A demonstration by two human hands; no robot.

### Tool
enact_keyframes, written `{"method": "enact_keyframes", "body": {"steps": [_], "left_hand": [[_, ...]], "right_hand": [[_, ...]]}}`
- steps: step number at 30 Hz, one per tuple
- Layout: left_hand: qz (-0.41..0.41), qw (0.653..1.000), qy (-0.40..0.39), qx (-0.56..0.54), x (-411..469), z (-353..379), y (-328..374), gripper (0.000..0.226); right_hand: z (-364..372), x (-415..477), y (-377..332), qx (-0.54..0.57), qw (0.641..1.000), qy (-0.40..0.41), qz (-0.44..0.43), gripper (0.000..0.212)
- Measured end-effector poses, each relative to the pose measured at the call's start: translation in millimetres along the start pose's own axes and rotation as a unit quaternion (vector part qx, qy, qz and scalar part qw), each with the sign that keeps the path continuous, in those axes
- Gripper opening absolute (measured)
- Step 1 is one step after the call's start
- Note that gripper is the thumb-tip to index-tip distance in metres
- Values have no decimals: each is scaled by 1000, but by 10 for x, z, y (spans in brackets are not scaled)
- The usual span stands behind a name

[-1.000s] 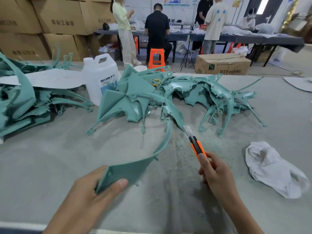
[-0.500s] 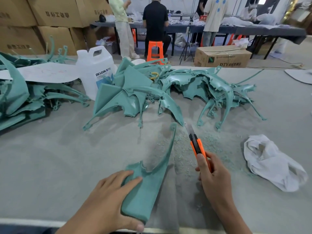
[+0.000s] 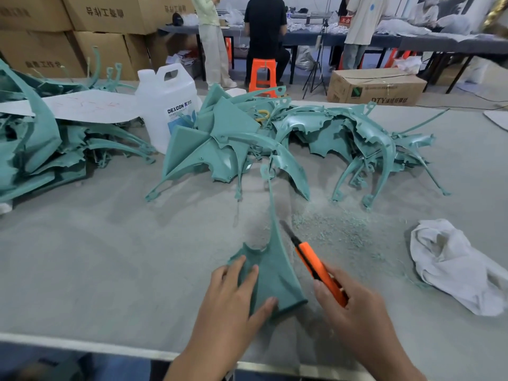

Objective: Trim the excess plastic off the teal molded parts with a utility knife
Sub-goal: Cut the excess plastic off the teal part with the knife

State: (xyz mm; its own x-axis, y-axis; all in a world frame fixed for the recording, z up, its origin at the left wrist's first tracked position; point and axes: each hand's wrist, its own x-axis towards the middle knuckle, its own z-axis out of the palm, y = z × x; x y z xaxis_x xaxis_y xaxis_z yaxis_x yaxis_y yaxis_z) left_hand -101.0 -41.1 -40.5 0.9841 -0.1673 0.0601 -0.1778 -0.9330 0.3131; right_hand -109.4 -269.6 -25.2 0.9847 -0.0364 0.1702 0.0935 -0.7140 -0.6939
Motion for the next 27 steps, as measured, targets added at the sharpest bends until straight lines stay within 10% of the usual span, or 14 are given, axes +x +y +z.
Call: {"method": "enact_keyframes", "body": {"steps": [27], "left_hand": [[-6, 989, 148, -24, -48, 172, 47, 69]], "right_hand": [[88, -4, -245, -112, 989, -94, -34, 42]]}}
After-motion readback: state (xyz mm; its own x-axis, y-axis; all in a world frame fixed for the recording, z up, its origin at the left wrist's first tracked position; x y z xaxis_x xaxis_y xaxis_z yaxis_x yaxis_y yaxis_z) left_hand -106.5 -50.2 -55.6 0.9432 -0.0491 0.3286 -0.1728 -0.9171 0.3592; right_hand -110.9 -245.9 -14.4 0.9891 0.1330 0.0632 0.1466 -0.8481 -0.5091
